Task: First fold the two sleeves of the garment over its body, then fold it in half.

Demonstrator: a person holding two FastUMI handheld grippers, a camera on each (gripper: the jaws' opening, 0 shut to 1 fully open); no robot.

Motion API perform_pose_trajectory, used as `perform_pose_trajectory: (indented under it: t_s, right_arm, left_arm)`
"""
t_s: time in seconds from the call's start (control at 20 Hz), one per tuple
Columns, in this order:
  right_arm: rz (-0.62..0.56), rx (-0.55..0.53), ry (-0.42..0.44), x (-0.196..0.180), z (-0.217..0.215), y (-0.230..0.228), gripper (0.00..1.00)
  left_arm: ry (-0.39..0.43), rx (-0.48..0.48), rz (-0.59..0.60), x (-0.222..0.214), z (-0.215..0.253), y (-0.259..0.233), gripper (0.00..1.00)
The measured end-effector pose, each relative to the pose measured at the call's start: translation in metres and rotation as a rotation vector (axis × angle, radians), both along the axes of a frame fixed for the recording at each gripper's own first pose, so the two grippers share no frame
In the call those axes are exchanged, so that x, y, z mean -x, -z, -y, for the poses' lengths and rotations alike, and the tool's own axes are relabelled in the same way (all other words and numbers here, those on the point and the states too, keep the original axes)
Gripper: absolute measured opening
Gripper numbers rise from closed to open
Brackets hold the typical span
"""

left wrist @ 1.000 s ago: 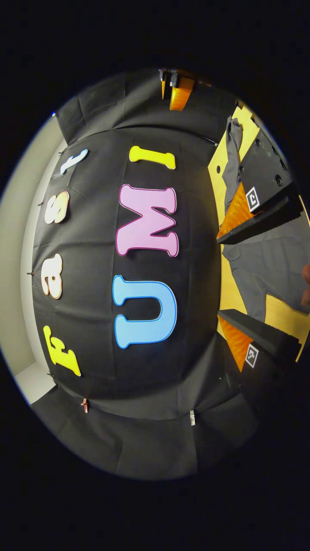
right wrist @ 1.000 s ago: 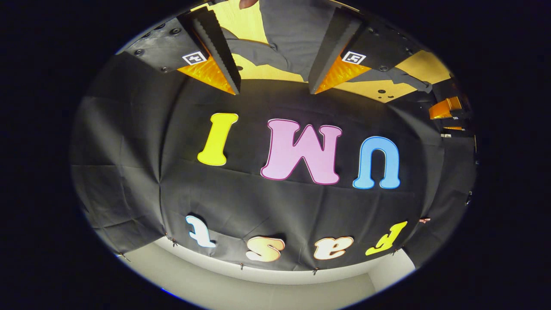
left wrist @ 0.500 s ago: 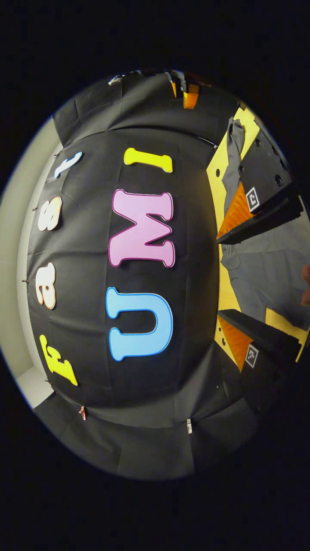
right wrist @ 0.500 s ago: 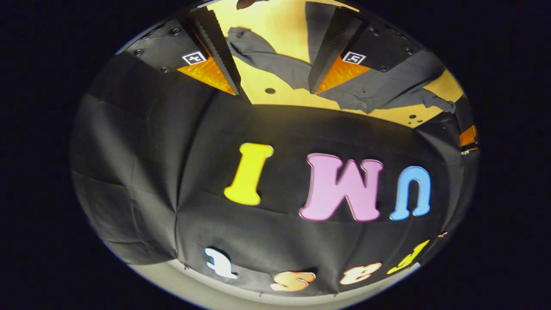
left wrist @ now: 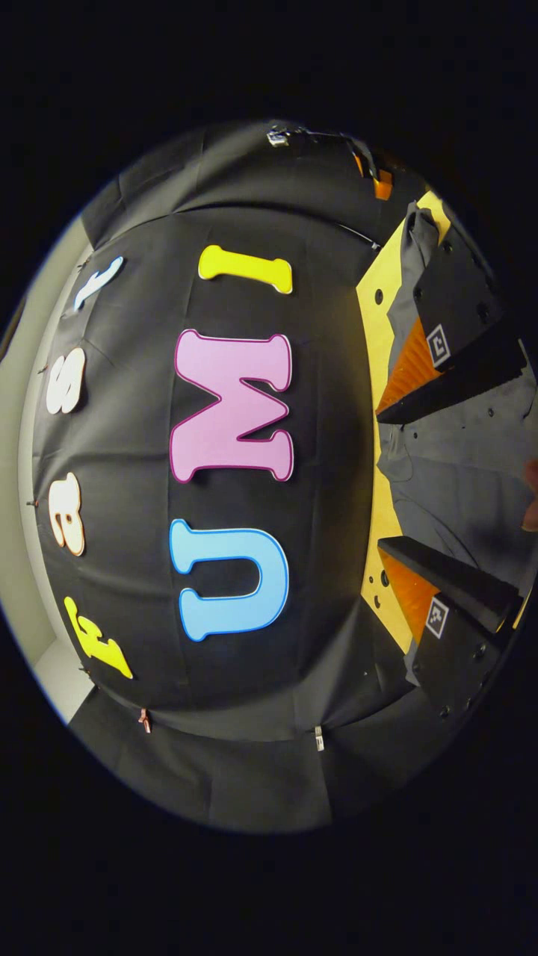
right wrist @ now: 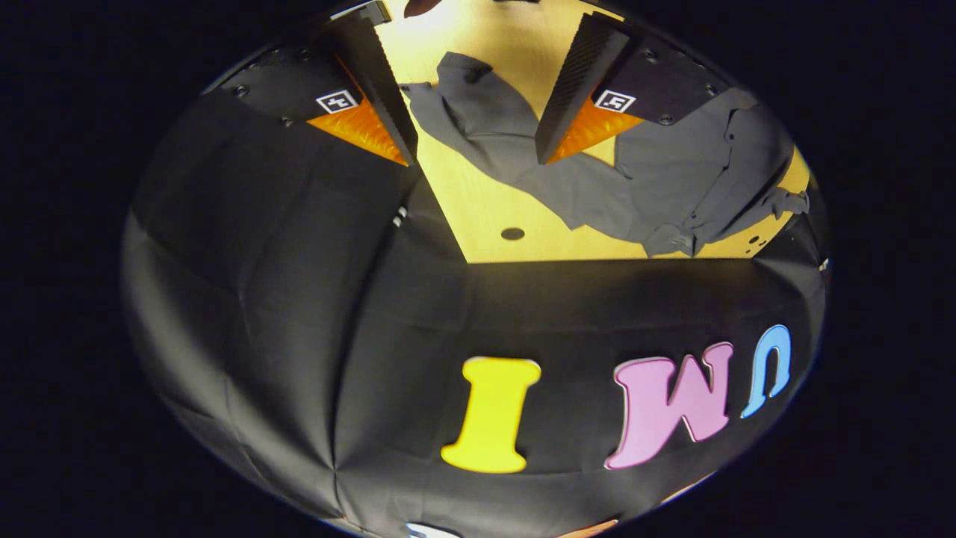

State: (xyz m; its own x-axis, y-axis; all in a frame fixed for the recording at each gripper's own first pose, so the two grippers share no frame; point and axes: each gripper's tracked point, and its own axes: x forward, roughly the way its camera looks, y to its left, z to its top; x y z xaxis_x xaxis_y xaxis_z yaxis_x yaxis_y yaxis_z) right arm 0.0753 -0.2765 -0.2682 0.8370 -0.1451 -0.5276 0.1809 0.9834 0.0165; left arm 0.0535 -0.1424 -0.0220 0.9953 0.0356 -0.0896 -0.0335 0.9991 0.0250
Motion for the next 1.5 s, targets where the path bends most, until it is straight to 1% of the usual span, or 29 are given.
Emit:
perform_pose_trajectory:
  t_s: [0.15, 0.35, 0.55, 0.65, 0.75, 0.8, 0.85, 0.9, 0.95, 1.05, 1.1, 1.3, 1.5]
  right_arm:
    - [-0.093, -0.022, -0.017, -0.008, 0.016, 0.054, 0.98]
    - [-0.196, -0.032, -0.044, -0.015, 0.029, 0.111, 0.99]
    - [-0.272, -0.045, -0.085, -0.016, 0.027, 0.15, 0.99]
    - [-0.306, -0.039, -0.099, -0.017, 0.026, 0.164, 0.99]
    - [-0.347, -0.042, -0.116, -0.013, 0.023, 0.173, 0.98]
    - [-0.341, -0.057, -0.114, -0.016, 0.022, 0.169, 0.99]
    - [-0.354, -0.08, -0.12, -0.013, 0.019, 0.173, 0.93]
    - [-0.338, -0.076, -0.125, -0.018, 0.021, 0.173, 0.85]
    - [-0.337, -0.033, -0.123, -0.02, 0.029, 0.172, 0.61]
    - [-0.338, -0.024, -0.103, -0.023, 0.032, 0.172, 0.12]
    - [-0.339, -0.032, -0.093, -0.021, 0.031, 0.17, 0.07]
    - [-0.256, -0.06, -0.052, -0.024, 0.031, 0.14, 0.07]
    - [-0.191, -0.023, -0.028, -0.015, 0.033, 0.102, 0.07]
  left_arm:
    - [-0.014, -0.016, -0.016, 0.0, 0.012, 0.003, 0.94]
    - [-0.029, -0.014, -0.059, 0.002, 0.021, 0.013, 0.93]
    - [-0.044, -0.033, -0.078, 0.004, 0.019, 0.019, 0.96]
    - [-0.053, -0.034, -0.087, 0.003, 0.017, 0.02, 0.96]
    - [-0.056, -0.032, -0.094, 0.003, 0.017, 0.021, 0.96]
    - [-0.058, -0.034, -0.094, 0.004, 0.017, 0.022, 0.96]
    - [-0.057, -0.036, -0.094, 0.004, 0.017, 0.02, 0.96]
    - [-0.058, -0.04, -0.095, 0.005, 0.016, 0.021, 0.96]
    - [-0.06, -0.044, -0.096, 0.006, 0.015, 0.021, 0.96]
    - [-0.064, -0.044, -0.093, 0.009, 0.011, 0.02, 0.96]
    - [-0.068, -0.041, -0.089, 0.011, 0.008, 0.02, 0.96]
    - [-0.065, -0.029, -0.084, 0.015, -0.002, 0.021, 0.96]
    - [-0.031, -0.028, -0.071, 0.015, -0.013, 0.021, 0.96]
